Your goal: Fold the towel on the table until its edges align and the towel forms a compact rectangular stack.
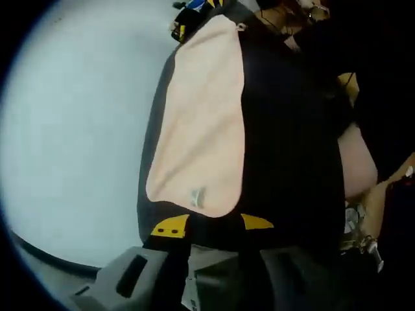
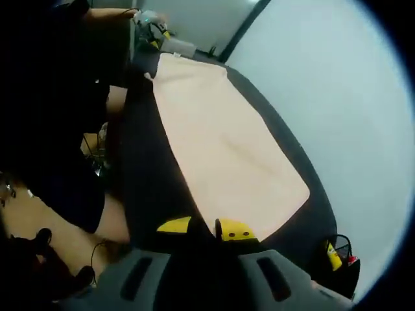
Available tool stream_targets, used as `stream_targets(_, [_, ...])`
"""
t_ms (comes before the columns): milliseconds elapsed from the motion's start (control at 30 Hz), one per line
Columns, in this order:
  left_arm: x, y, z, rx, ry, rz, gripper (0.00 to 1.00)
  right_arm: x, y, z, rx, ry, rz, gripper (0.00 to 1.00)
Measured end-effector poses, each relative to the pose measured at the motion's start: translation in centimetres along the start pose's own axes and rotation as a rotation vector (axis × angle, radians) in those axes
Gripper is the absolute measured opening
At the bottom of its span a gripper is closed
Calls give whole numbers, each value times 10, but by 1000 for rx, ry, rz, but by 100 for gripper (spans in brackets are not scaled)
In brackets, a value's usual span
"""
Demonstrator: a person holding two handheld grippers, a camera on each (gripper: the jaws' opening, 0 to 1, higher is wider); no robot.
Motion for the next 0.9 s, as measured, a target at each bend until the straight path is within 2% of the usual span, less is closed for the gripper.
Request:
stream_targets(100, [10,3,-3,-12,10,17,30,-2,-2,0,-3,-11,7,12])
stream_targets(167, [15,3,-2,12,-1,12,29,-4,-6,0,19,-7,12,12])
stream_targets(233, [21,1,5,54,-23,-4,27,-7,-3,2,16,-8,33,12])
stream_targets(267, [16,2,0,45,-16,-6,26,-8,-3,1,19,-7,42,12])
stream_targets(367, [17,0,0,39,-18,-38,26,-11,-3,-4,29,17,59,12])
stream_targets(467, [20,1,0,53,-19,-76,25,-10,0,0,36,19,69,12])
stream_targets(600, [22,12,0,135,-25,-112,14,-8,1,3,53,25,67,12])
stream_targets(667, [21,10,-5,200,-25,-166,14,-7,0,5,44,14,67,12])
stream_targets(733, [20,13,-9,200,-33,-174,14,-6,-2,6,38,5,56,12])
stream_targets(800, [19,20,-11,177,-42,-147,7,-7,-2,7,34,-2,50,12])
stream_targets(900, [17,21,-15,193,-34,-140,1,-8,-2,6,37,5,54,12])
Point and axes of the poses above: the point that each gripper's makers call its tool centre point, and the gripper's own axes: x roughly forward along the fingers, y roughly to its right, z roughly out of its underside, the point moved 3 cm from there along -x, roughly backward along the fingers, and after that the axes turned 8 degrees about -z, right-handed, at the moved point
